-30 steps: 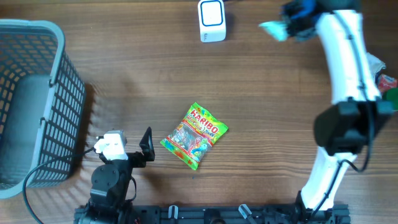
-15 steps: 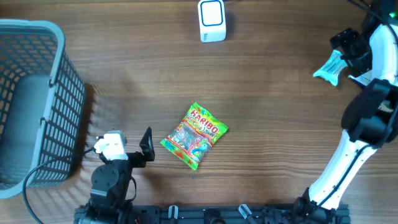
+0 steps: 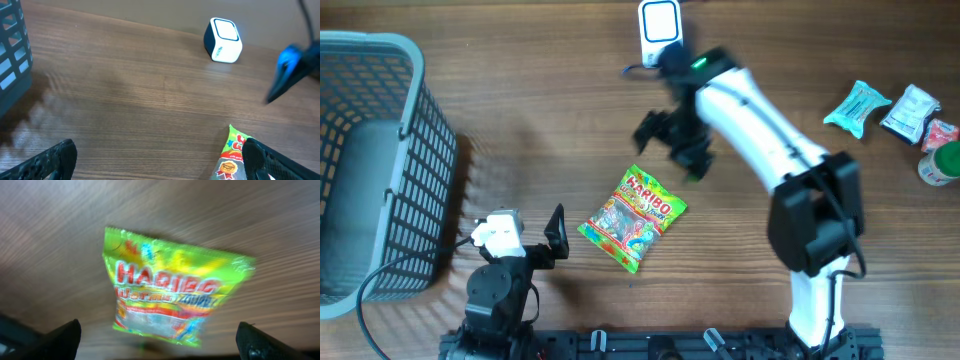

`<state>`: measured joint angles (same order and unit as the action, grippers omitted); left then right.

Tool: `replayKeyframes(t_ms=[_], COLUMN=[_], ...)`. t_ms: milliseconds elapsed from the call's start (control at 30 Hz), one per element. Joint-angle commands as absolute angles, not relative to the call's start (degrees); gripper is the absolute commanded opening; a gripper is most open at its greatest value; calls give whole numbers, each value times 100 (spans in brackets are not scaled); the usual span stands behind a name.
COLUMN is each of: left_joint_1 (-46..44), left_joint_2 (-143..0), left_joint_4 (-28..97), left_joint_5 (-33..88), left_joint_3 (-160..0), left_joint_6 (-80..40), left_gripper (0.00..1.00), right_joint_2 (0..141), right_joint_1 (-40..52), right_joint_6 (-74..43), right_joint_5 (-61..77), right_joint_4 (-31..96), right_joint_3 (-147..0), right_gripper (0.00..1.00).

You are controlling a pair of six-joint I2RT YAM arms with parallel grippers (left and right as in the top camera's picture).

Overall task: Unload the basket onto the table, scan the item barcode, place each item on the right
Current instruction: 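Grasp the Haribo gummy bag with the right gripper and lift it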

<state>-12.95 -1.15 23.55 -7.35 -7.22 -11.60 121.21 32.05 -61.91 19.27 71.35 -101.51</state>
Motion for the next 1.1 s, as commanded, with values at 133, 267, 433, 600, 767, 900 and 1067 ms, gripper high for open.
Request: replayKeyframes(t_ms=[133, 267, 433, 600, 767, 900, 1067], left_joint_1=[-1251, -1251, -1251, -1251, -1251, -1251, -1251], left_joint_2=[-86, -86, -86, -86, -86, -86, -86], left_joint_4=[2340, 2338, 2340, 2340, 2340, 2340, 2338], left_joint_5=[-687, -687, -687, -687, -687, -687, -687], left_joint_3=[-696, -696, -696, -696, -696, -696, -696], left_joint_6=[-1070, -1070, -1070, -1070, -1070, -1070, -1070], left_gripper=[100, 100, 100, 100, 100, 100, 100], right_joint_2=[12154, 12154, 12073, 11579, 11583, 11583, 11581], right_joint_1=[4246, 4274, 4080, 3046, 2617, 2617, 2617], right_joint_6=[-8458, -8353, -5516, -3168, -285, 1306, -867], right_joint_5=[1682, 1811, 3365, 5704, 8499, 9297, 9297], right_joint_4=[5063, 4777, 3267, 1824, 969, 711, -1319], right_joint_3=[-8313, -7883, -7885, -7885, -7883, -7883, -7885], right_gripper=[100, 4, 4, 4, 4, 4, 5])
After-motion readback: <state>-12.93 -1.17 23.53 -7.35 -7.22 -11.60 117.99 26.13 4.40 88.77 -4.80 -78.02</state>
